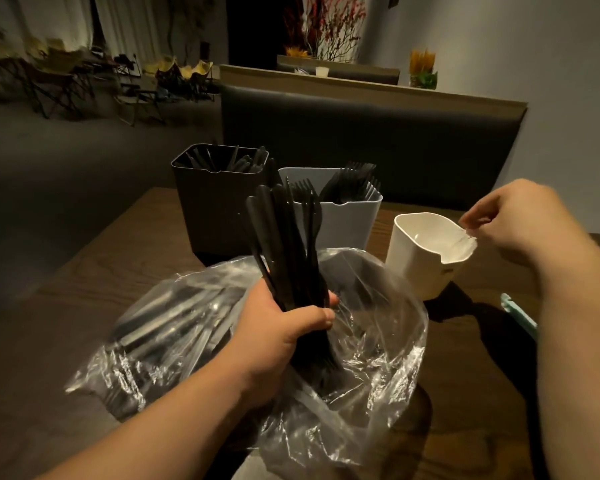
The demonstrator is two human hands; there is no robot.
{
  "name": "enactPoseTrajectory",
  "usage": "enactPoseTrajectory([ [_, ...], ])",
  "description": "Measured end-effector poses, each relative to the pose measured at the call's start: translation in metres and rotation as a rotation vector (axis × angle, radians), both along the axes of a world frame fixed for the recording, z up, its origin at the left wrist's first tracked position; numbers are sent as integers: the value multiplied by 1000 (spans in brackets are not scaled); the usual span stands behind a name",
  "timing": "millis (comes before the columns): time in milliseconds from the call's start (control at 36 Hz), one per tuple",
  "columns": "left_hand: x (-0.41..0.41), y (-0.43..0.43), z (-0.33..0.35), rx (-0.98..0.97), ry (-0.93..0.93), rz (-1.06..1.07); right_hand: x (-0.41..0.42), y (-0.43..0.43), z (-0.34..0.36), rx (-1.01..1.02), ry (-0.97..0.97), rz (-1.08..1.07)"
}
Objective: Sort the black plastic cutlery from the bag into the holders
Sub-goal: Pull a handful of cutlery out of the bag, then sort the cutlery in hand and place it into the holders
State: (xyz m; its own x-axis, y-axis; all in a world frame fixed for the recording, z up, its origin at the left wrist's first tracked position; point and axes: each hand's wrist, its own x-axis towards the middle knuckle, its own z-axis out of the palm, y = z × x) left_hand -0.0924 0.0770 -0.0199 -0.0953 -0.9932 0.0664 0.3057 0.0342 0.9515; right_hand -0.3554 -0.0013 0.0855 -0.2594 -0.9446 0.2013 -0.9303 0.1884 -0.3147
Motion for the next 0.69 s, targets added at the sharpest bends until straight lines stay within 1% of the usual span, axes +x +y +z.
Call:
enactPoseTrajectory([
  [111, 1, 3, 4, 2, 19, -34, 9, -1, -5, 35, 60, 44],
  [194, 4, 2, 5, 7, 61, -63, 8, 4, 0, -50, 75, 95],
  [250, 6, 1, 5, -1, 71, -86, 7, 7, 3, -68, 101, 120],
  [306, 6, 1, 5, -6, 73, -110, 9, 5, 2, -26, 119, 136],
  [417, 7, 2, 5, -1, 73, -134, 18, -4, -12, 97, 87, 135],
  [472, 7, 3, 6, -1, 76, -141, 18, -7, -18, 150, 109, 137],
  [556, 7, 3, 6, 11, 90, -144, 15, -9, -19, 181, 132, 140],
  [611, 7, 3, 6, 20, 96, -139, 15, -6, -13, 141, 153, 153],
  [667, 7, 3, 6, 25, 99, -134, 20, 1, -6, 17, 143, 211],
  [694, 7, 3, 6, 28, 103, -132, 26, 5, -2, -72, 87, 261],
])
